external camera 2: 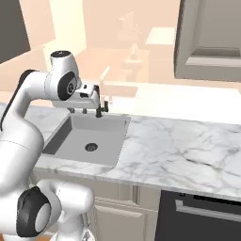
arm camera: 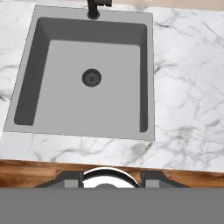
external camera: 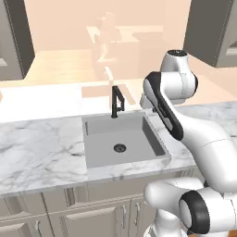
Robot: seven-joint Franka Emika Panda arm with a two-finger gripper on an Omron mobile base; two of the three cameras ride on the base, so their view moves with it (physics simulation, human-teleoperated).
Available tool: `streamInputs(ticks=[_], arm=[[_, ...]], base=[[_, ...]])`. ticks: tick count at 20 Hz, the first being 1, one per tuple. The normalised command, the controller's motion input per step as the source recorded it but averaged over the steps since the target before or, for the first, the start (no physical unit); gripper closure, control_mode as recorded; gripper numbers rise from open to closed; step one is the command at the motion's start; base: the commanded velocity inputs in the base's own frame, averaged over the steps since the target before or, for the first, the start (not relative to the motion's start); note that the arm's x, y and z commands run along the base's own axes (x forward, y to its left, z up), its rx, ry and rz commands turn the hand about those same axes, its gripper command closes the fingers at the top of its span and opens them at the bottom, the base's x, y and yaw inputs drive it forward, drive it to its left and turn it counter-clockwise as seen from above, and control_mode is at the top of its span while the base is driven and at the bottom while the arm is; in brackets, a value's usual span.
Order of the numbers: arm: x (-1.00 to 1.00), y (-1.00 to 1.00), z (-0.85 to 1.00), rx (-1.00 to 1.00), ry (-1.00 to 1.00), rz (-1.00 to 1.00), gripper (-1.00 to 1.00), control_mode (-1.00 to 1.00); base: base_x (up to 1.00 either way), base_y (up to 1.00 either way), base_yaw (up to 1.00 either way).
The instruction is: Open the dishwasher door and pull out the top rack.
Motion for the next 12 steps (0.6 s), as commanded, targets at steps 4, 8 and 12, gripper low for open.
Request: streamInputs(ticks=[4,8,12], arm=[[0.00,0.00,0.00,0.00,0.00,0.00,-1.00,1.00],[0.00,0.00,0.00,0.00,0.00,0.00,-1.00,1.00],[0.00,0.00,0.00,0.00,0.00,0.00,-1.00,1.00]], base=[[-0.03,0.00,-0.14],[-0.17,-0.08,-0.54],[-0.10,-0.05,-0.69]])
